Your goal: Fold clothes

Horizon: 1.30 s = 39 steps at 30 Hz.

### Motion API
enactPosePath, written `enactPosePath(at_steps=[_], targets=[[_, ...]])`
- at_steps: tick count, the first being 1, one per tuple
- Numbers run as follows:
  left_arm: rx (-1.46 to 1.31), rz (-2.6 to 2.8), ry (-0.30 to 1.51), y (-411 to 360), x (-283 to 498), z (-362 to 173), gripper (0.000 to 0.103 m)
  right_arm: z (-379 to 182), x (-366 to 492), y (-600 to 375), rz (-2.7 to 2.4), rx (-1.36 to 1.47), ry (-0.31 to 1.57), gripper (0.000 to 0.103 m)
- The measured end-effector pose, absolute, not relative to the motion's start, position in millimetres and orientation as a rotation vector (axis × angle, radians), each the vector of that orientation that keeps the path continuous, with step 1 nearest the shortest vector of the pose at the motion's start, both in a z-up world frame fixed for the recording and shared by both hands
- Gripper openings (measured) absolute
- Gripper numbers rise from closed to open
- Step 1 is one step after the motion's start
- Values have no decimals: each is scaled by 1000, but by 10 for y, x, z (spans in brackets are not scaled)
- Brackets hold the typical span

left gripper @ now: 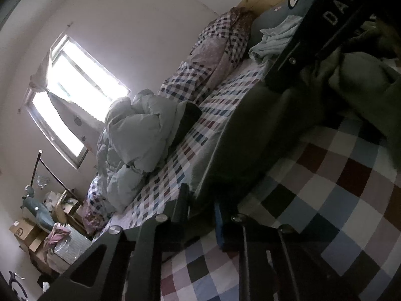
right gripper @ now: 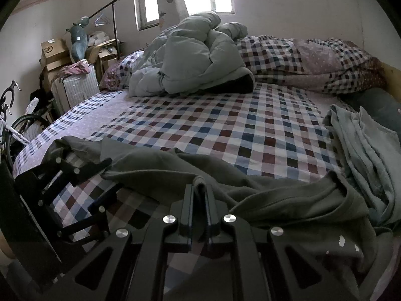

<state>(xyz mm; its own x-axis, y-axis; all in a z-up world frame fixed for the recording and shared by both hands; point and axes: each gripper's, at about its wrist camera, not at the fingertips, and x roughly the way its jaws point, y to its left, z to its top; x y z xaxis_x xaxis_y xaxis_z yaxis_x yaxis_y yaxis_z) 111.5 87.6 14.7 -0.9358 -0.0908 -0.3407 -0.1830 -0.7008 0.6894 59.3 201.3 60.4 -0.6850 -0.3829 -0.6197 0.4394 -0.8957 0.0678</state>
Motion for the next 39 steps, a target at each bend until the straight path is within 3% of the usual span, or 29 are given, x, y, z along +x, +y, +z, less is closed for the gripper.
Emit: enactPosePath(at_steps=[10, 17, 20, 24, 39], targets=[[-580, 2851, 1123, 812, 1083, 205, 7, 593, 613, 1998, -2520, 897, 114, 9], [-599, 2924, 999, 657, 1007, 336, 6, 566, 653, 1916, -2499, 891, 130, 18], [-629, 2952, 917, 553, 940, 397, 6, 561, 699, 1861, -2486, 873, 147, 32], [-655, 2989, 779, 420, 871, 496, 6, 563, 754, 1811, -2473, 850, 159, 42], [-781, 3139, 230, -306, 621, 732, 5, 726, 857, 2043, -2527, 759, 95, 47]])
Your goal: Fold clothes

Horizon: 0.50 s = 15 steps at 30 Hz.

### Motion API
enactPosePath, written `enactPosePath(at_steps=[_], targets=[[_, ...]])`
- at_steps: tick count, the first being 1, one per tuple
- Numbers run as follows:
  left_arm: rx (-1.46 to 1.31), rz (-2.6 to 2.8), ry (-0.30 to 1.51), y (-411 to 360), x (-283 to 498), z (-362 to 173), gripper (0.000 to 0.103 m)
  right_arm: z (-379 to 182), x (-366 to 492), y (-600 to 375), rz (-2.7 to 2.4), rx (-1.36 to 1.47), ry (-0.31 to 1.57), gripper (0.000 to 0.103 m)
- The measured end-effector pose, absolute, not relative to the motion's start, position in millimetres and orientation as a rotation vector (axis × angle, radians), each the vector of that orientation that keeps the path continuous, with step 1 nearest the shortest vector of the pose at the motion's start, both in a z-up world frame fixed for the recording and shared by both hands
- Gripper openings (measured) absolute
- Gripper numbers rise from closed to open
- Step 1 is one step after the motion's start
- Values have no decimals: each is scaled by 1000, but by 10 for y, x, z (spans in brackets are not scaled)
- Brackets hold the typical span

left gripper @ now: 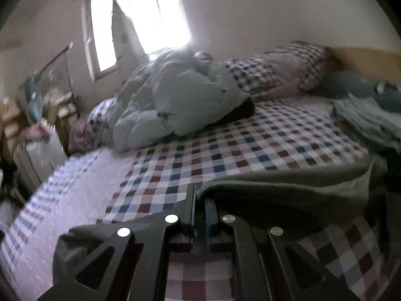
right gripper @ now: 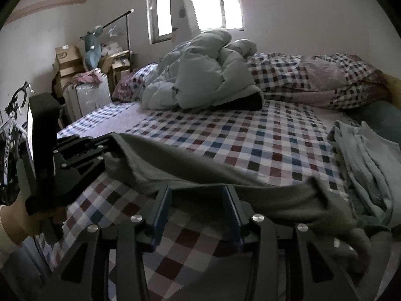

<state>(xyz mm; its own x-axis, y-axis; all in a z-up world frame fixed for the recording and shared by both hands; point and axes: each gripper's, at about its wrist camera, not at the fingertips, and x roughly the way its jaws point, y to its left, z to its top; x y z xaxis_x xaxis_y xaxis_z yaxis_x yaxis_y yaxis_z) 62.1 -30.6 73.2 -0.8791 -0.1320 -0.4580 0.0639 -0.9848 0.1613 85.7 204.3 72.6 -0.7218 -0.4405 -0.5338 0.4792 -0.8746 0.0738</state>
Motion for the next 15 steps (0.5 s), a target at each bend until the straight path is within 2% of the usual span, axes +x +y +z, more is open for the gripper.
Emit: enactPosePath(at_steps=[4, 15], targets=[[737, -2906, -31, -606, 579, 787, 5, 766, 873, 2097, -2547, 741, 90, 47], [687, -2692, 268, -1422, 575, 805, 5, 917, 834, 2543, -2681, 696, 8, 48]])
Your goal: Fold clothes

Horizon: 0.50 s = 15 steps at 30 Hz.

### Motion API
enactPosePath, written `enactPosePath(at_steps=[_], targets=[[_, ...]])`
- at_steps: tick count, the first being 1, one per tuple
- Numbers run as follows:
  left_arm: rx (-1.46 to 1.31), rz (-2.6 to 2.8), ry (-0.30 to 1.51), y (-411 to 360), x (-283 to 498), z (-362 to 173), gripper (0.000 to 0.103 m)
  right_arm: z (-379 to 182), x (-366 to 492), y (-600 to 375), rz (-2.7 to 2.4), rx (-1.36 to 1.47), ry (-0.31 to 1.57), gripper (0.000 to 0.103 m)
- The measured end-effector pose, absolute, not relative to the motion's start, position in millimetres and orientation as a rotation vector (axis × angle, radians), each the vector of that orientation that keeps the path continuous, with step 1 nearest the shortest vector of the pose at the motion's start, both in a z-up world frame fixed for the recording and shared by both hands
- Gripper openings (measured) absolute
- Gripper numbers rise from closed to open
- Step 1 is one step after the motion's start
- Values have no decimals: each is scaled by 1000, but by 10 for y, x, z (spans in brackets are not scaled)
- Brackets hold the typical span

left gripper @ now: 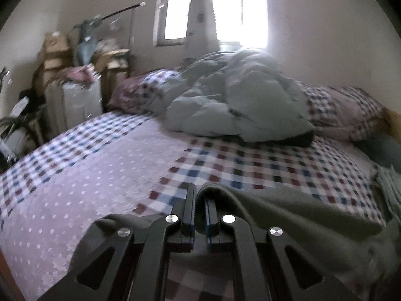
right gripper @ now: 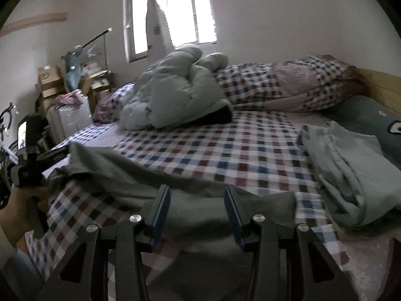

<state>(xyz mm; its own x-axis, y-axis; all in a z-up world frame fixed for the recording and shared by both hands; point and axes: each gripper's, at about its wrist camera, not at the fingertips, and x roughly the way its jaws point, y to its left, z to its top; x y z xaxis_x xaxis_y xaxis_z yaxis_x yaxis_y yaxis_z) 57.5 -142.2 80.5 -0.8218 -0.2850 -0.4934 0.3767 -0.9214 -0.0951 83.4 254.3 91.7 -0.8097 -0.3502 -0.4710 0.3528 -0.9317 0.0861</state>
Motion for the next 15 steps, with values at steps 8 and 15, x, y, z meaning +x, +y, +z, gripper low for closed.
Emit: enactPosePath(at_steps=[8, 15], targets=[[708, -2615, 328, -1666, 572, 714, 5, 896, 756, 2774, -2677, 768, 39, 49], [722, -2620, 298, -1621, 552, 694, 5, 944, 853, 2660, -2613, 773, 140, 49]])
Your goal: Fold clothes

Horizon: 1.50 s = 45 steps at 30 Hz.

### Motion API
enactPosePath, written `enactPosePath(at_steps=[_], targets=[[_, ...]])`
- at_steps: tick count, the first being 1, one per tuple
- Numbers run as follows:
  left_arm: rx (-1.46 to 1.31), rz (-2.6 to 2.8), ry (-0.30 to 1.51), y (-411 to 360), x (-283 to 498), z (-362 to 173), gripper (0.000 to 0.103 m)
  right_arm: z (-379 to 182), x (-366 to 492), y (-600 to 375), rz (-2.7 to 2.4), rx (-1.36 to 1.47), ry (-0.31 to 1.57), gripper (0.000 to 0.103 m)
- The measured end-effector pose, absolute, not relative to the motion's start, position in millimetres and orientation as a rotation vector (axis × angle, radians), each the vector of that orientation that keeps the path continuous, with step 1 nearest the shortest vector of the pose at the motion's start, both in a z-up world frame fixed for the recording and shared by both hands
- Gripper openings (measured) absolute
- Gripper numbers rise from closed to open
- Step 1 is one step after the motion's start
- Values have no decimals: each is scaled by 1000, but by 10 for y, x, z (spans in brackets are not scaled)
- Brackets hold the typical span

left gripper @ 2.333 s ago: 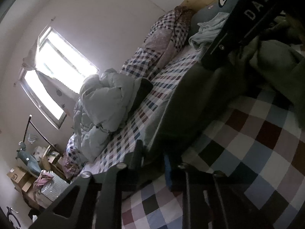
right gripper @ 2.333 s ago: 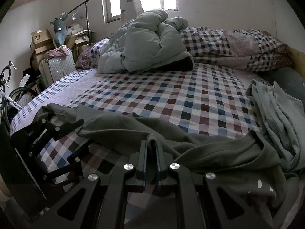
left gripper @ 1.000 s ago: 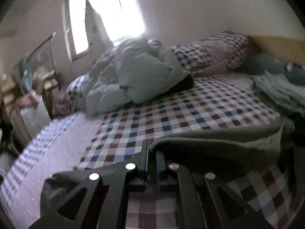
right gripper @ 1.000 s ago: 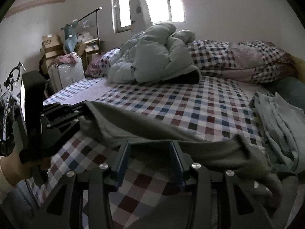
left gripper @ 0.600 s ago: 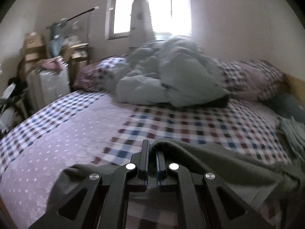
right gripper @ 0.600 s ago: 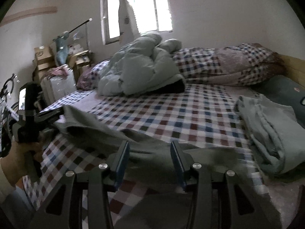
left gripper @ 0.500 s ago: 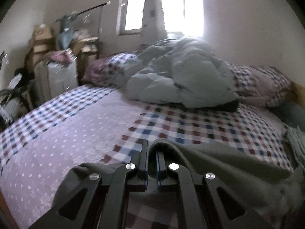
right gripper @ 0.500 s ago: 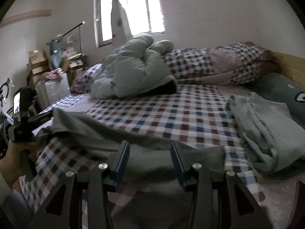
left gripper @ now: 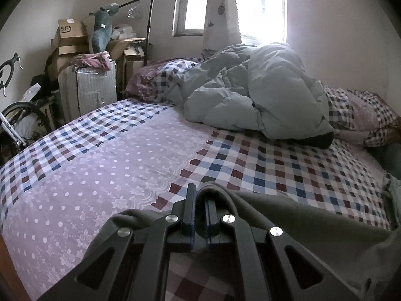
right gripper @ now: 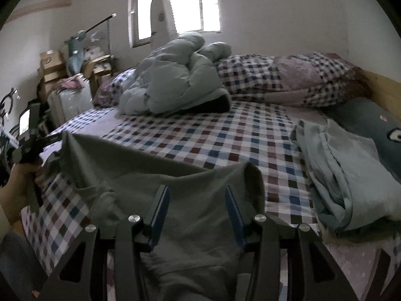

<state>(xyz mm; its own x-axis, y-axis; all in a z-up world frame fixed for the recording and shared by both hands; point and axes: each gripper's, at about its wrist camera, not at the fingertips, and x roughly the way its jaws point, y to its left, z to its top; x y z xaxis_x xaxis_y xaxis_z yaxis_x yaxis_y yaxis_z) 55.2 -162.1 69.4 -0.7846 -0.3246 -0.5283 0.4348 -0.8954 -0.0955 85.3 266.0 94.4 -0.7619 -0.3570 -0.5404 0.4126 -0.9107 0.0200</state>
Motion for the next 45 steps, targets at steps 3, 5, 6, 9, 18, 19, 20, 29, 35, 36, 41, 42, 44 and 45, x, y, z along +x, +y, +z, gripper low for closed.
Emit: enactPosePath(at_steps=[3, 5, 6, 9, 18, 19, 20, 29, 35, 36, 41, 42, 44, 45], targets=[[728, -2620, 313, -1626, 549, 691, 5, 952, 947, 2545, -2609, 765, 184, 49], [734, -2620, 322, -1627, 538, 689, 5, 949, 1027, 2443, -2624, 756, 210, 49], [737, -2620, 325, -1626, 533, 688, 5, 948, 1065, 2397, -2630, 750, 218, 49], [742, -2623, 327, -1621, 530, 683, 5, 945, 1181, 2248, -2650, 719, 253, 49], [739, -2634, 322, -1603, 560, 694, 5, 820, 1661, 1764, -2743, 600, 496, 53], [737, -2635, 318, -1597, 568, 695, 5, 798, 1699, 1695, -2750, 579, 549, 54], [736, -2635, 316, -1592, 574, 697, 5, 773, 1728, 1628, -2754, 558, 608, 55], [740, -2645, 293, -1548, 564, 701, 5, 330, 1715, 1163, -2810, 525, 1063, 56], [743, -2649, 291, -1553, 567, 700, 5, 220, 1619, 1151, -2876, 538, 1188, 56], [743, -2649, 290, -1554, 567, 699, 5, 221, 1608, 1156, -2884, 535, 1201, 56], [740, -2650, 292, -1543, 576, 699, 5, 293, 1546, 1232, -2937, 535, 1240, 56], [740, -2650, 292, -1540, 579, 698, 5, 317, 1532, 1244, -2945, 535, 1239, 56], [739, -2651, 293, -1535, 582, 697, 5, 360, 1507, 1265, -2956, 536, 1241, 56], [739, -2651, 293, -1533, 582, 697, 5, 372, 1496, 1273, -2955, 539, 1241, 56]])
